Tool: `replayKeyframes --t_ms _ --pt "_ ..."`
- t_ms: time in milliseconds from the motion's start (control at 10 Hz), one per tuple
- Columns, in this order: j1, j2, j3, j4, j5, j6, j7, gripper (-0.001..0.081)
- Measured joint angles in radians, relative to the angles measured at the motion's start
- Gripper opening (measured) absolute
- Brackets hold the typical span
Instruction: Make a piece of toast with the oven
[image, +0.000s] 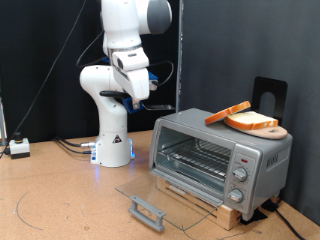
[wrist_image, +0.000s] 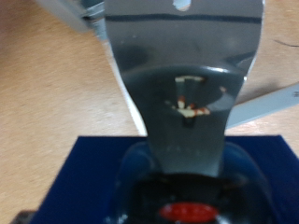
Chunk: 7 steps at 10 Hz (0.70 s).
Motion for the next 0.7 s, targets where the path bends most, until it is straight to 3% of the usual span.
replayKeyframes --t_ms 300,700 --pt "0.001 -0.111 0.010 -0.050 -0.064 -0.075 -0.010 0.0396" --pt "0.004 -0.194 0.105 -0.132 -0.039 -0.070 0.127 0.0396"
